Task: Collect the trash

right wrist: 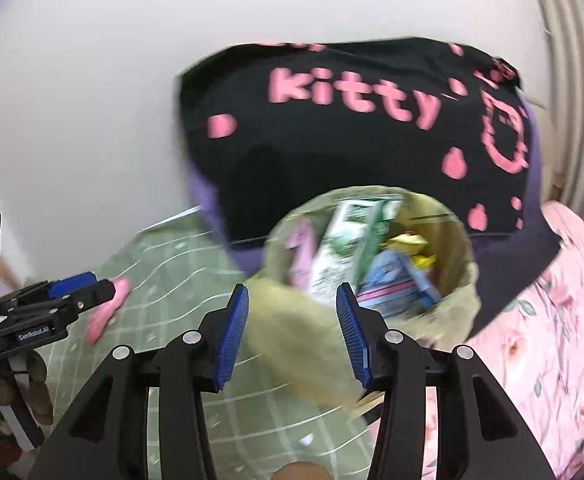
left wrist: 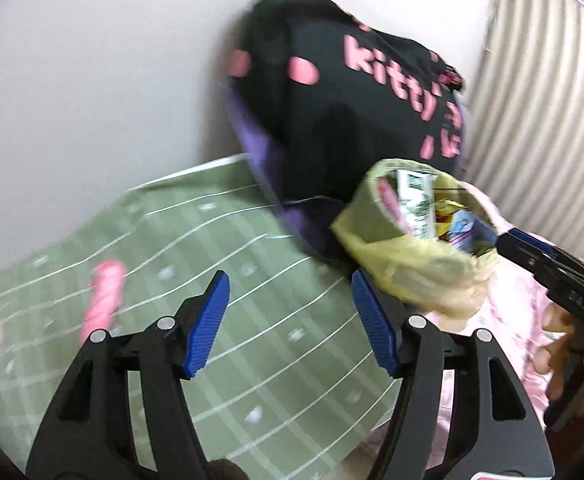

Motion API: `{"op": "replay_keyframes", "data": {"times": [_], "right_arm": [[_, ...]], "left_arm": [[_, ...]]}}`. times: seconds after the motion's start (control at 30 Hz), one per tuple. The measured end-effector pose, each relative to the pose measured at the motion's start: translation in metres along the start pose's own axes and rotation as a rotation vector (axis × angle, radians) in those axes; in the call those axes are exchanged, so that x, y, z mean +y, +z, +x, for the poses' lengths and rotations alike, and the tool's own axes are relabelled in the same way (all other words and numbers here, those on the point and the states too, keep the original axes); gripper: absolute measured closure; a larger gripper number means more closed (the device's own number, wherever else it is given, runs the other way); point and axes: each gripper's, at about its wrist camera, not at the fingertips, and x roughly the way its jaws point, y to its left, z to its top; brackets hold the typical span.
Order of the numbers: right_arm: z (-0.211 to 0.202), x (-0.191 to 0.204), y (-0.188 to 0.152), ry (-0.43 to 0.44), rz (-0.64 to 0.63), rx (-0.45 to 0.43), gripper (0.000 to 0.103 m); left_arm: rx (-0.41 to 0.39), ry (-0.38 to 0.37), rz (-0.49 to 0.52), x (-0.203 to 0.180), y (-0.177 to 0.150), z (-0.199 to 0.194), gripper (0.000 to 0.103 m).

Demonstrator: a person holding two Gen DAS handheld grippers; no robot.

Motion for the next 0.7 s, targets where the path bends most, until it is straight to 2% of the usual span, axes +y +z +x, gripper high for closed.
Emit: {"op": "replay_keyframes", "data": {"times": [0.23, 0.4, 0.57, 0.7], "right_arm": [[-0.02, 0.066, -0.033, 0.148, -0.123, 0.041, 0.06], [-0.034, 0.1, -0.049, 0.228, -0.157, 0.029, 0.06], [-0.048, 0.121, -0.056, 0.246, -0.178, 0.019, 0.06], [-0.06, 0.126, -0.057, 0.242, -0.183, 0.002, 0.06]], "left_arm": [[-0.049, 0.282, -0.074, 0.014, -0.046, -0.077, 0.043], [-0.078, 0.394, -0.13, 0.026, -0.074, -0.124, 0.043], [-0.099, 0.442, -0.151, 0.026, -0.083, -0.153, 0.043], [-0.114, 0.438, -0.15, 0.022, -0.082, -0.161, 0.043]]}}
